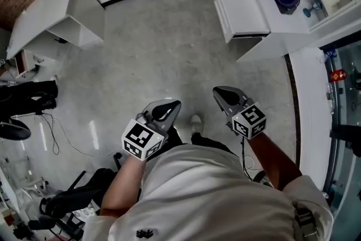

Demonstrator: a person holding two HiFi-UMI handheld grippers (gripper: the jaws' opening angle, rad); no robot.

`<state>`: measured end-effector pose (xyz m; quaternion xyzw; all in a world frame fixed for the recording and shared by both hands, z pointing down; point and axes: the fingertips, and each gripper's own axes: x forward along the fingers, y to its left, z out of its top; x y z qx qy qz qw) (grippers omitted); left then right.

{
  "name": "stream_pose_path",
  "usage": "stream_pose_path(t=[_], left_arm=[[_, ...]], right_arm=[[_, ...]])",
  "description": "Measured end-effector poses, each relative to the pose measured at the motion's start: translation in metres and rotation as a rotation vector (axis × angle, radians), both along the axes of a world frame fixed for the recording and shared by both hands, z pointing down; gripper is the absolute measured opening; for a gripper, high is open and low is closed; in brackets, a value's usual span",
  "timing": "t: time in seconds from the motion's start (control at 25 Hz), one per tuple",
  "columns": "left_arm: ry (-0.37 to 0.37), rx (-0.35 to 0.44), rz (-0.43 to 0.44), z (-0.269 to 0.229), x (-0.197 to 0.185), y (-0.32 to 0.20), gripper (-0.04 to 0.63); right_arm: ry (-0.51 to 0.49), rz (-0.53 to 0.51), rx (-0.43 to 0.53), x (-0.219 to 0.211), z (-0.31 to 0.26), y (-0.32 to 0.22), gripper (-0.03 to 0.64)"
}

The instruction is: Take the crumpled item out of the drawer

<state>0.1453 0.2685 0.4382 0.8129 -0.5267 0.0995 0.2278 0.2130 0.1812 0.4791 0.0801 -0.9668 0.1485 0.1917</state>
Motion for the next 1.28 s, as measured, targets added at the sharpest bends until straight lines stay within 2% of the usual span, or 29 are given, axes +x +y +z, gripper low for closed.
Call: stream_pose_path(t=[0.04, 0.08, 0.4, 0.6, 0.8, 1.04, 1.28], left_arm=[[0.011, -0.005, 0.011, 0.004, -0.011, -0.006, 0.005], [0.02, -0.009, 0.026, 0.009, -0.022, -0.013, 0.005], [-0.003, 0.006, 0.203, 0.007, -0.127, -0.066, 0.006], [-0.012, 0.009, 0.269, -0.004, -0.192, -0.088, 0.006], [-0.006, 0.01, 0.293, 0.001, -0.236, -0.112, 0.006], [0.02, 0.021, 0.293, 0.001, -0.249, -0.156, 0.006], [0.019, 0.007, 0.242, 0.006, -0.259, -0.237, 0.006]], right_arm=[[0.0, 0.016, -0.002, -0.008, 0.0, -0.009, 0.047], [0.005, 0.036, -0.002, -0.015, 0.0, -0.019, 0.112], [0.072, 0.234, 0.069, -0.094, -0.001, -0.094, 0.215], [0.083, 0.307, 0.104, -0.151, -0.014, -0.128, 0.219], [0.119, 0.332, 0.126, -0.179, -0.016, -0.147, 0.219], [0.157, 0.349, 0.154, -0.18, -0.012, -0.198, 0.213], [0.158, 0.37, 0.156, -0.164, 0.002, -0.297, 0.209]])
